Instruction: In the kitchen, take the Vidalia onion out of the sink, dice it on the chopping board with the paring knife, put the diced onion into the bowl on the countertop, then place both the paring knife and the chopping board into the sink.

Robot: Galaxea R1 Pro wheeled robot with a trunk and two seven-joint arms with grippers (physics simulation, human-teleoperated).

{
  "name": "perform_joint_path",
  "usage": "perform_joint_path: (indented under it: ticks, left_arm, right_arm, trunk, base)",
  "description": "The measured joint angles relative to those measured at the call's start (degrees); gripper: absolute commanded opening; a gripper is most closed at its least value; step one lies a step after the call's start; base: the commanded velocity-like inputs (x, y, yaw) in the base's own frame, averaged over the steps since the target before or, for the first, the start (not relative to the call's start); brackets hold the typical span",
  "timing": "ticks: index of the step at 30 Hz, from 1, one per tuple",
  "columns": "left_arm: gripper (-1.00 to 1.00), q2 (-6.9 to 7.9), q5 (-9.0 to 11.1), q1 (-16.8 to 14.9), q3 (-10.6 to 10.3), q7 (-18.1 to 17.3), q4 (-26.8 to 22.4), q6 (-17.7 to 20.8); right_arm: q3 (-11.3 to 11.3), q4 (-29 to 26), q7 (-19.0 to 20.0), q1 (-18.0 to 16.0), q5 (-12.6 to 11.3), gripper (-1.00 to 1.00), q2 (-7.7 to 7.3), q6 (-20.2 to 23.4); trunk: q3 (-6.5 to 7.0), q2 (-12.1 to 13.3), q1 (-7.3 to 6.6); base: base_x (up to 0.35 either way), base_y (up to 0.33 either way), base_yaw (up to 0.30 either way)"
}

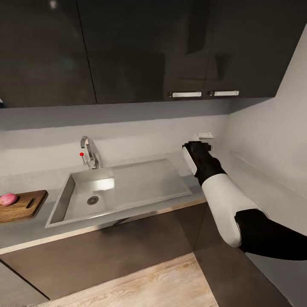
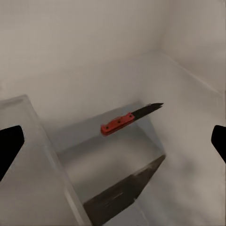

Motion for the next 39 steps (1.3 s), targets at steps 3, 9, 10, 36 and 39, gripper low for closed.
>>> perform_joint_path:
  ticks: [3, 9, 10, 36, 39]
  left_arm:
    - [1.00, 0.01, 0.0, 0.0, 0.0, 0.0, 0.0, 0.0]
    - [1.00, 0.02, 0.0, 0.0, 0.0, 0.0, 0.0, 0.0]
    - [1.00, 0.02, 0.0, 0.0, 0.0, 0.0, 0.0, 0.0]
    - [1.00, 0.02, 0.1, 0.0, 0.0, 0.1, 0.1, 0.0]
    - [1.00, 0.02, 0.1, 0.0, 0.0, 0.1, 0.1, 0.0]
  right_arm:
    - [0.0, 0.0, 0.0, 0.0, 0.0, 1.00, 0.00, 0.0]
    - [-0.1, 0.1, 0.0, 0.0, 0.1, 1.00, 0.00, -0.1]
    - [-0.2, 0.1, 0.0, 0.1, 0.2, 1.00, 0.00, -0.2]
    - [-7.8, 2.4, -0.4, 0.5, -0.7, 1.00, -4.24, -2.8]
    - [-16.1, 2.8, -0.4, 0.5, -0.9, 1.00, -6.00, -5.5]
  trunk:
    - [-0.11, 0.0, 0.00]
    - [-0.33, 0.0, -0.01]
    - [-0.36, 0.0, -0.01]
    - [-0.69, 0.0, 0.02]
    - [-0.69, 0.0, 0.02]
  base:
    - [0.269, -0.157, 0.246]
    - [0.284, -0.095, 0.247]
    - [0.291, -0.031, 0.248]
    - [0.067, -0.002, 0.086]
    - [0.000, 0.000, 0.000]
